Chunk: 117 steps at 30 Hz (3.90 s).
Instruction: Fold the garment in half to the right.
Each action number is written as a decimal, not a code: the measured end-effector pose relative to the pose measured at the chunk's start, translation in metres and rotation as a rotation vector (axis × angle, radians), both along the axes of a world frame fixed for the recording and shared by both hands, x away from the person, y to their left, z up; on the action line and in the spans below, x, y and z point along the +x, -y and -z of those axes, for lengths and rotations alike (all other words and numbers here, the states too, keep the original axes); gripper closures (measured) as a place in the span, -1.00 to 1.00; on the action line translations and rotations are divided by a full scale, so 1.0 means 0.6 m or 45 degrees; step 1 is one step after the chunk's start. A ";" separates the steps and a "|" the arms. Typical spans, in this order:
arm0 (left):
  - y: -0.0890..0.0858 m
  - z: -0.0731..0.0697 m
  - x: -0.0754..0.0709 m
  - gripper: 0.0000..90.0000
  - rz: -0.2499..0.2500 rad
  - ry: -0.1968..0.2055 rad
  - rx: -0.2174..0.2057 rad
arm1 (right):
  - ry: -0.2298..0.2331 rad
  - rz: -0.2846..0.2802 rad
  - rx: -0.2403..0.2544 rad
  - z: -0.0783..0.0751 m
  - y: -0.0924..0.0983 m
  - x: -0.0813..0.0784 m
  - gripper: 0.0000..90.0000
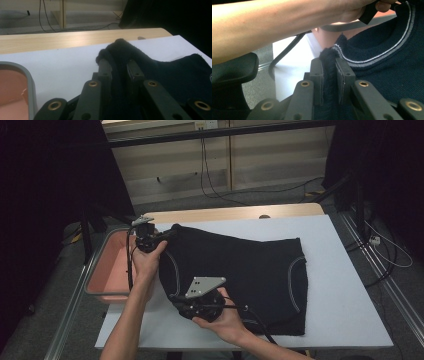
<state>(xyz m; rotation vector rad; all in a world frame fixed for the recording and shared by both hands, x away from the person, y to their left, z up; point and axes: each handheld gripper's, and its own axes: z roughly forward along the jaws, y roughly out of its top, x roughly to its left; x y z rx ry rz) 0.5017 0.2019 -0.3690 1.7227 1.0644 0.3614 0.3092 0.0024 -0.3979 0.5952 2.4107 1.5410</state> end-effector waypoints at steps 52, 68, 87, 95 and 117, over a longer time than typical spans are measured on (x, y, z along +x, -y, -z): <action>-0.081 -0.073 -0.001 0.73 -0.085 0.077 -0.033 | 0.104 -0.102 0.065 -0.070 -0.062 0.014 0.73; -0.108 -0.090 -0.004 0.73 -0.132 0.090 -0.018 | 0.124 -0.130 0.072 -0.090 -0.090 0.021 0.73; -0.099 -0.065 -0.001 0.73 -0.123 0.054 -0.013 | 0.081 -0.131 0.052 -0.061 -0.093 0.022 0.73; -0.076 -0.064 -0.004 0.73 -0.096 0.060 -0.002 | 0.079 -0.113 0.070 -0.058 -0.069 0.014 0.73; -0.008 -0.060 -0.002 0.73 -0.021 0.052 0.028 | 0.068 -0.042 0.090 -0.046 0.019 -0.002 0.73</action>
